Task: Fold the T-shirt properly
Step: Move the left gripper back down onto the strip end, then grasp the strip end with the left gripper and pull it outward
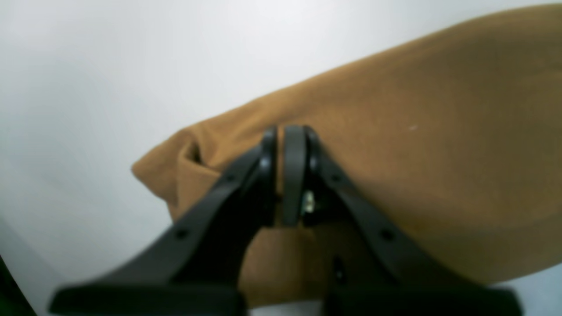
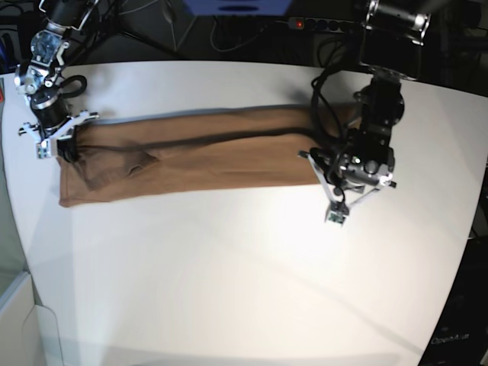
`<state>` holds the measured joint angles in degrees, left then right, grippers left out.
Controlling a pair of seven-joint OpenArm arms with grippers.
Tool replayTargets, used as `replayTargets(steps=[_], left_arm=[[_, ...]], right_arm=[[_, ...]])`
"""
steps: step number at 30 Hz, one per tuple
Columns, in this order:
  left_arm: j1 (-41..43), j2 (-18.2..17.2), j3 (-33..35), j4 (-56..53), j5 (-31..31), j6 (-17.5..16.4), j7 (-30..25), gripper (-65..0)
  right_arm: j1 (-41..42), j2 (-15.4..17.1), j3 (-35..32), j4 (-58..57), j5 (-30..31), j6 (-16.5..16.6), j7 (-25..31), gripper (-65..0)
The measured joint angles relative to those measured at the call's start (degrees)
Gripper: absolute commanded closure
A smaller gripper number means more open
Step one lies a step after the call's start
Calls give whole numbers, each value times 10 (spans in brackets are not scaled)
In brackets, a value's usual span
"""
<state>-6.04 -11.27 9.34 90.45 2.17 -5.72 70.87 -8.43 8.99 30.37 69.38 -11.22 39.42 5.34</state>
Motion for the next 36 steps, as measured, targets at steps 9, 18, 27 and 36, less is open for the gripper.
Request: replayTargets(steps=[9, 18, 27, 36], left_arm=[[62, -40, 0, 91, -13, 0, 85, -25], [118, -68, -34, 217, -50, -96, 93, -25], [111, -18, -148, 216, -45, -108, 72, -25], [85, 9, -102, 196, -42, -105, 74, -25]], right_arm=[[0, 0, 0, 1, 0, 0, 0, -28], [3, -2, 0, 0, 0, 0, -3, -28], [2, -2, 0, 0, 0, 0, -2, -28], [1, -1, 0, 0, 0, 0, 0, -28]])
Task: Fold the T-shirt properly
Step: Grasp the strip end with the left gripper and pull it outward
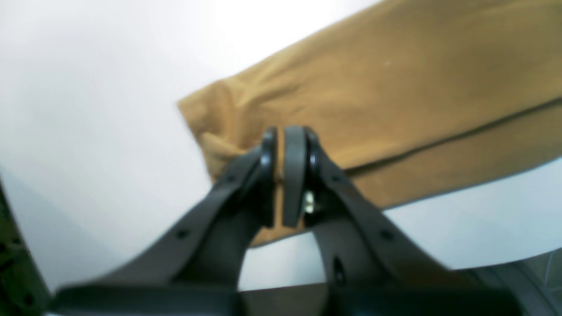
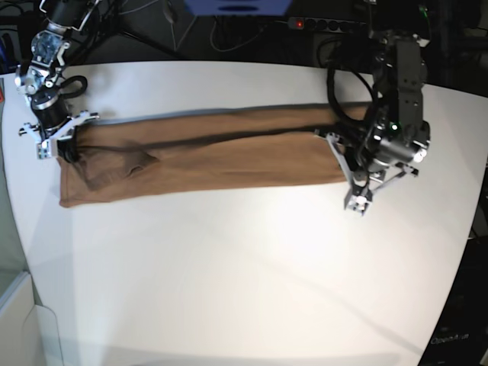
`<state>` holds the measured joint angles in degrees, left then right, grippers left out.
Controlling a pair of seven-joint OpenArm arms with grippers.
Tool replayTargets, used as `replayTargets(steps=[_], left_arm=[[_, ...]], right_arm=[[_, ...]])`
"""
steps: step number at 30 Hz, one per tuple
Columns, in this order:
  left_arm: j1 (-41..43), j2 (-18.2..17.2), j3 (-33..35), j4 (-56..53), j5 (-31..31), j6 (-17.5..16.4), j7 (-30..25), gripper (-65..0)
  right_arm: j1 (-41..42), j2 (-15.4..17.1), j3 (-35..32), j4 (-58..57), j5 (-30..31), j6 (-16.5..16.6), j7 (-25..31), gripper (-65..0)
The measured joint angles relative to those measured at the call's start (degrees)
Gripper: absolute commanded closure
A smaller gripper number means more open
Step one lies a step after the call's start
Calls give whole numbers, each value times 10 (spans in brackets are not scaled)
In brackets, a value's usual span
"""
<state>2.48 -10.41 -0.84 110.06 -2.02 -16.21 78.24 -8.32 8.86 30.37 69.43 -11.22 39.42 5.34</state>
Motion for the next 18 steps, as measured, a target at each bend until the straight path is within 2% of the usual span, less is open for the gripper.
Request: replayTargets(steps=[3, 9, 12, 18], left_arm=[[-22, 8, 0, -24, -2, -1, -6, -25], [-19, 3, -3, -79, 1, 0, -7, -25], [-25, 2, -3, -90, 1, 1, -42, -25], [-11, -1, -2, -118, 0, -1, -40, -25]], right_arm=[[-1, 0, 0, 0, 0, 0, 0, -28], [-1, 0, 0, 0, 0, 0, 0, -28], [-1, 0, 0, 0, 0, 0, 0, -28], [-1, 0, 0, 1, 0, 0, 0, -28]])
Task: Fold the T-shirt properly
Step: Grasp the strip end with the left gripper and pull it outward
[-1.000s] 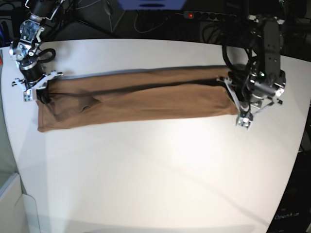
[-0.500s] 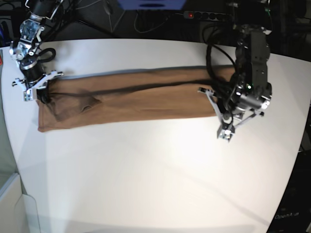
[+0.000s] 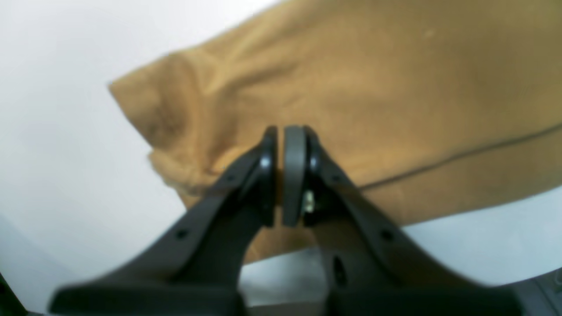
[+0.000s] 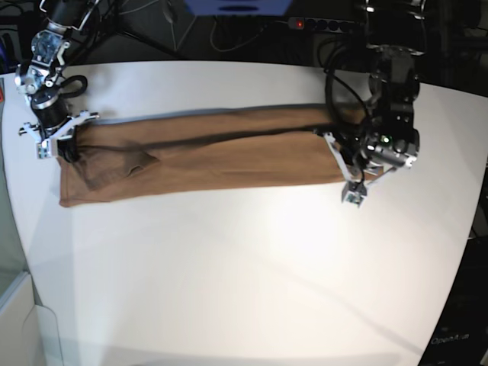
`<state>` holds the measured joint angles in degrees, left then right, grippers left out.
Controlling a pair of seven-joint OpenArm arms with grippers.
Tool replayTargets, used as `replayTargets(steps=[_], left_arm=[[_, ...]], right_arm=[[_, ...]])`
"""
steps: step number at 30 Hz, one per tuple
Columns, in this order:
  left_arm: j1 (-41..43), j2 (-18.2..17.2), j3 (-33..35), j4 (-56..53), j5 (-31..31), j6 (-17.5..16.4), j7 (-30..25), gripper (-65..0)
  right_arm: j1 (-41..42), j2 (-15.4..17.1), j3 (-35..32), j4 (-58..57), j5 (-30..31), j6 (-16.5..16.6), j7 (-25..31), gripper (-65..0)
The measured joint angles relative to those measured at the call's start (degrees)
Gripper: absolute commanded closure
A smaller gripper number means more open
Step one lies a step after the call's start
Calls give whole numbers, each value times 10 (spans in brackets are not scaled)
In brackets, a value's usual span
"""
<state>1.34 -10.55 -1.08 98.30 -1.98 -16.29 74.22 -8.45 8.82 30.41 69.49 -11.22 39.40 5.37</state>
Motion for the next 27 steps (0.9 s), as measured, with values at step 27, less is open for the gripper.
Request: replayTargets(steps=[27], left_arm=[[65, 2, -354, 59, -67, -236, 4, -235]], right_arm=[[0, 0, 0, 0, 0, 0, -1, -28]])
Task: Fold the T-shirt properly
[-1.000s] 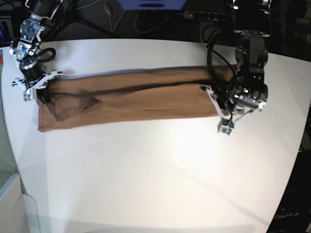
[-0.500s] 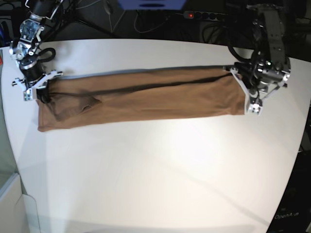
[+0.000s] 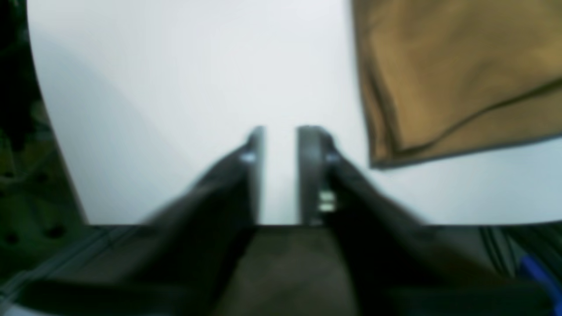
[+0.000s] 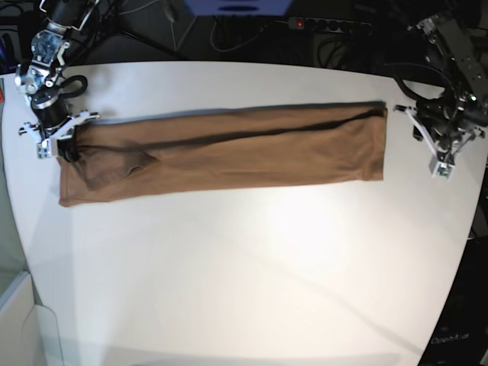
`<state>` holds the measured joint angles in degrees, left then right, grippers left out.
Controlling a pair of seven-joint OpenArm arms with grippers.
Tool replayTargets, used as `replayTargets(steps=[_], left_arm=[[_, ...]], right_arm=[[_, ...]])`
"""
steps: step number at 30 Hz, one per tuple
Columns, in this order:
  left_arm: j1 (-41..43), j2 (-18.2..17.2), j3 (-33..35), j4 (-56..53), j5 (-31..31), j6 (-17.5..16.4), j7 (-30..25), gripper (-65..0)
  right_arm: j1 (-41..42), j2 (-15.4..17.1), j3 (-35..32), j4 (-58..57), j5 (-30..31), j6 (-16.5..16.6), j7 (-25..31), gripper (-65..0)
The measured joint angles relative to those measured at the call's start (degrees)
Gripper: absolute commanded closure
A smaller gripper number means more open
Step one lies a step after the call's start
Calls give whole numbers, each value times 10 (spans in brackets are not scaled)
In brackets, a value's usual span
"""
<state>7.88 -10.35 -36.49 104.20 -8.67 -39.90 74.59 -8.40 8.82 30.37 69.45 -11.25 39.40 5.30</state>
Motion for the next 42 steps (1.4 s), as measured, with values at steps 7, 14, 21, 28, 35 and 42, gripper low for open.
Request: replayTargets(steps=[7, 14, 21, 28, 35, 42], left_arm=[[-20, 0, -17, -109, 0, 0, -1, -337], [-24, 0, -18, -110, -13, 0, 47, -337], [-28, -29, -101, -68, -183, 0, 58, -336], [-64, -38, -114, -184, -224, 0, 59, -336], [-79, -37, -64, -239, -272, 0, 55, -335], [-75, -37, -61, -240, -303, 0, 58, -335]], right_arm=[[-3, 0, 0, 0, 1, 0, 1, -28], [-4, 0, 0, 0, 1, 0, 3, -28], [-5, 0, 0, 0, 2, 0, 5, -28], [-5, 0, 0, 0, 2, 0, 5, -28], [-6, 1, -7, 0, 2, -2, 5, -28], [-7, 1, -7, 0, 2, -3, 7, -28]])
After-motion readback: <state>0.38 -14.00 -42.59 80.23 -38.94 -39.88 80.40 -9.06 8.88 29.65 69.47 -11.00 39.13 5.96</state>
